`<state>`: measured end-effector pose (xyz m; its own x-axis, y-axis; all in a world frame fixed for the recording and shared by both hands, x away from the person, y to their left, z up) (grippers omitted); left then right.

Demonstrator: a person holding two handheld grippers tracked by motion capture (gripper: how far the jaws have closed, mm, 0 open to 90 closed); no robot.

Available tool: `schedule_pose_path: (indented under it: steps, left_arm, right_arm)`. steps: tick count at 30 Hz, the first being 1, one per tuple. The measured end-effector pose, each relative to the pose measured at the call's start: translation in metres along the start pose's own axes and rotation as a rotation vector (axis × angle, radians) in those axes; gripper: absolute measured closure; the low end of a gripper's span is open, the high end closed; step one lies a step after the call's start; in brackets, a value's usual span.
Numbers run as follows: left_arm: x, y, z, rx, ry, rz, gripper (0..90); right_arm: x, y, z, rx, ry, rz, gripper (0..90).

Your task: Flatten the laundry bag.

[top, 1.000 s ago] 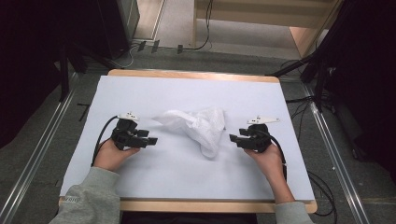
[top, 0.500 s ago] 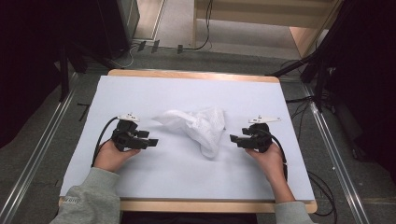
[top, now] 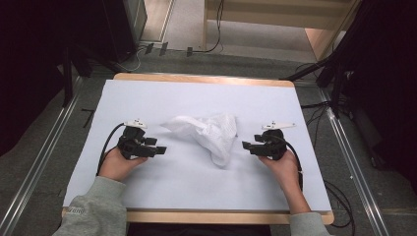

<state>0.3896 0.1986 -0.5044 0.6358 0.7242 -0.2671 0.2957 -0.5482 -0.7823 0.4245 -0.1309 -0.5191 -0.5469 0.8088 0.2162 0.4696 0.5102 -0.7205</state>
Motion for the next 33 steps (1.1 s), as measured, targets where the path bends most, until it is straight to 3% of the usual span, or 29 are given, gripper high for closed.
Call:
schedule_pose_path:
  steps: [7, 13, 18, 21, 22, 26, 31, 33]
  left_arm:
    - [0.001, -0.001, 0.000, -0.003, -0.002, 0.001, 39.0]
    - [-0.001, -0.005, 0.001, -0.017, -0.004, -0.003, 40.2]
    - [-0.003, -0.012, 0.007, -0.024, -0.002, -0.019, 40.8]
    - [-0.002, -0.014, 0.010, -0.026, -0.012, -0.022, 40.9]
    - [-0.002, -0.016, 0.013, -0.028, -0.021, -0.025, 41.0]
    - [0.001, -0.021, 0.019, -0.031, -0.039, -0.041, 41.1]
    - [0.004, -0.027, 0.026, -0.035, -0.052, -0.053, 41.2]
    - [0.005, -0.029, 0.027, -0.037, -0.055, -0.056, 41.4]
  right_arm:
    - [0.002, -0.004, -0.003, -0.007, 0.025, -0.030, 44.5]
    - [0.006, -0.010, -0.018, -0.031, 0.004, -0.031, 44.4]
    - [0.011, -0.012, -0.053, -0.084, 0.003, -0.040, 41.5]
    - [0.014, -0.009, -0.063, -0.087, -0.009, -0.043, 41.5]
    - [0.018, -0.003, -0.071, -0.078, -0.030, -0.040, 41.1]
    - [0.022, 0.014, -0.078, -0.042, -0.038, -0.043, 39.9]
    - [0.021, 0.038, -0.070, 0.032, -0.006, -0.082, 39.8]
    - [0.020, 0.046, -0.065, 0.058, -0.004, -0.088, 47.1]
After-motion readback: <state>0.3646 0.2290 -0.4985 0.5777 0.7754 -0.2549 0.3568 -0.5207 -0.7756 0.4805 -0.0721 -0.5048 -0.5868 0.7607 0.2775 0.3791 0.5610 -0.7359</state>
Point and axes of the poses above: each handheld gripper's, and its own axes: y roughly forward along the jaws, z roughly out of its underside, x roughly to its left, the point moved 10 cm from there along y, roughly forward along the jaws, and after that the axes turned 5 degrees about x, right-handed, at the moved point
